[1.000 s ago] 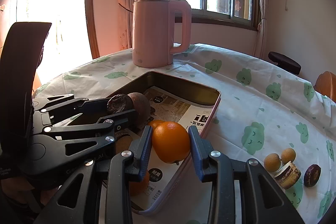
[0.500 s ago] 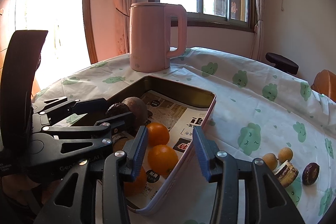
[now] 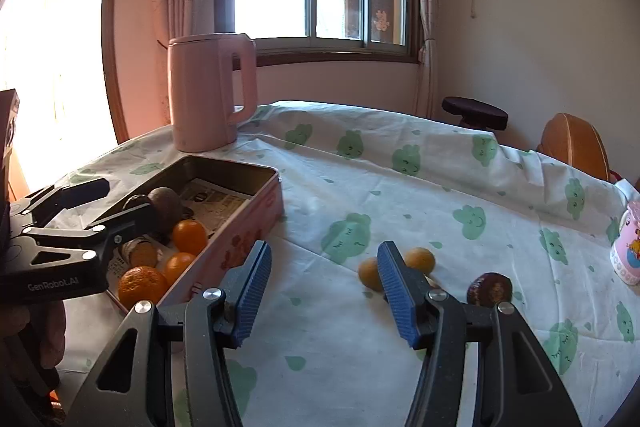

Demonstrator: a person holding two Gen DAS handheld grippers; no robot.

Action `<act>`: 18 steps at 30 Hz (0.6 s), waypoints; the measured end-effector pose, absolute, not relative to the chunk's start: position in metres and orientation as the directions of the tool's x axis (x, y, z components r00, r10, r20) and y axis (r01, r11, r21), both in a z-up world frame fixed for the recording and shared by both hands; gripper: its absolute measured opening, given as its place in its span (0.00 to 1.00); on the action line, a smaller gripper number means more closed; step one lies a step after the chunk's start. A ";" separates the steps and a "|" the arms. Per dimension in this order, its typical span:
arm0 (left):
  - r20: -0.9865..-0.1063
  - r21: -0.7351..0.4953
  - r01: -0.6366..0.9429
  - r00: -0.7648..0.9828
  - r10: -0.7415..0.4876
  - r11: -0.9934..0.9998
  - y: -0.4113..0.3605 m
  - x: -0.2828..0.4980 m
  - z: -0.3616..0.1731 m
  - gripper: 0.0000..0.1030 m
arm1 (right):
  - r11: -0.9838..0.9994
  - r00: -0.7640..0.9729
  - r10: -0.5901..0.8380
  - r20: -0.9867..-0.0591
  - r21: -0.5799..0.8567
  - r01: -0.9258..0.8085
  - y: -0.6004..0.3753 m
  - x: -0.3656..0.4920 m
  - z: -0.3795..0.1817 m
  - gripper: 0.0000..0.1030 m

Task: Organize fruits
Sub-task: 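Open the right tool to drop the orange in the tin while the left tool releases the brown fruit, then grasp a small tan round fruit with the left tool while the right tool grasps a striped snack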

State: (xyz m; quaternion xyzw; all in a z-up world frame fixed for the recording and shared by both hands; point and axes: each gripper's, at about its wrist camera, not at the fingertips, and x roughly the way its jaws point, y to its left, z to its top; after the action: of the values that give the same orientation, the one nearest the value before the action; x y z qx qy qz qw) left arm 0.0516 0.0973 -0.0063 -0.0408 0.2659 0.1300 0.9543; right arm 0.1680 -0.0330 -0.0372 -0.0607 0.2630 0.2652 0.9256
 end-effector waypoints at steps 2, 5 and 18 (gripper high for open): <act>-0.518 -0.004 -0.259 0.827 0.219 0.966 0.089 0.055 -0.005 0.95 | 0.882 0.731 0.424 -0.535 0.061 -0.467 -0.048 0.178 -0.040 0.56; -0.518 0.017 -0.240 0.828 0.214 0.971 0.077 0.060 -0.004 0.96 | 0.889 0.715 0.417 -0.561 0.087 -0.450 -0.053 0.186 -0.043 0.56; -0.515 0.055 -0.198 0.834 0.197 0.979 0.057 0.079 0.002 0.96 | 0.910 0.597 0.358 -0.718 0.125 -0.396 -0.043 0.222 -0.069 0.41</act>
State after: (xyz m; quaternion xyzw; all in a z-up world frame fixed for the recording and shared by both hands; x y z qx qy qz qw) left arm 0.0792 0.0570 0.0017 -0.0005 0.2687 0.1032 0.9577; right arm 0.2218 -0.0430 -0.0688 -0.0238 0.3964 0.2110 0.8932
